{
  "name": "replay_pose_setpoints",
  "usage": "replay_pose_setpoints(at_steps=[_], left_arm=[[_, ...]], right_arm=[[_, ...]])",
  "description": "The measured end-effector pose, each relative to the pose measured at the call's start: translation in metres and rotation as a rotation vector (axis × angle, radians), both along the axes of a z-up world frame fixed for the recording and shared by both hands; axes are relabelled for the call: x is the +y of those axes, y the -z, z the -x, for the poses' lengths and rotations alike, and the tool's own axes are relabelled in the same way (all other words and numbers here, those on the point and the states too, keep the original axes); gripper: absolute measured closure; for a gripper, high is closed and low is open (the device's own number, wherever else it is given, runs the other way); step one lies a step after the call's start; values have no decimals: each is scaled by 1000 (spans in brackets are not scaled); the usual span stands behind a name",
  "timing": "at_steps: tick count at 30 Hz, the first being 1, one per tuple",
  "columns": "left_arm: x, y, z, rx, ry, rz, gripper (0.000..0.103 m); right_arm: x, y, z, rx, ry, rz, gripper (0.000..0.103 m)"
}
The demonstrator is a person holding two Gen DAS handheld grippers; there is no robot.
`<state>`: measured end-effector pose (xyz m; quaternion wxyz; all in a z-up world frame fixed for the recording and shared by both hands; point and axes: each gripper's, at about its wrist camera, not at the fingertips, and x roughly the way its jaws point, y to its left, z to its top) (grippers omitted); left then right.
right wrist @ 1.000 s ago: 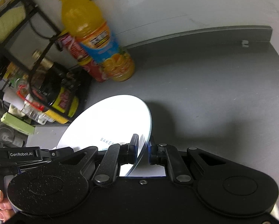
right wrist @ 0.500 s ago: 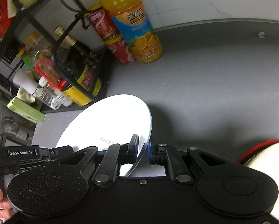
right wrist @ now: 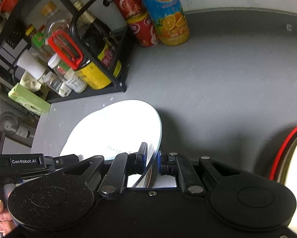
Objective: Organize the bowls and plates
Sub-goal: 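Carry the 'BAKERY' plate and lower it onto the 'Sweet' plate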
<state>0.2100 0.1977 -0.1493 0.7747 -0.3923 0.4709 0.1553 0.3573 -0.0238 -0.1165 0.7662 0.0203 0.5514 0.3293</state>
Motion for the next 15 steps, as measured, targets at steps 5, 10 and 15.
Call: replay_pose_setpoints(at_steps=[5, 10, 15], left_arm=[[4, 12, 9, 27, 1, 4, 94], [10, 21, 12, 41, -10, 5, 93], [12, 27, 15, 53, -23, -9, 92]], right_arm=[[5, 7, 8, 5, -5, 10, 93], [11, 11, 12, 0, -18, 19, 93], [14, 16, 17, -6, -19, 26, 94]])
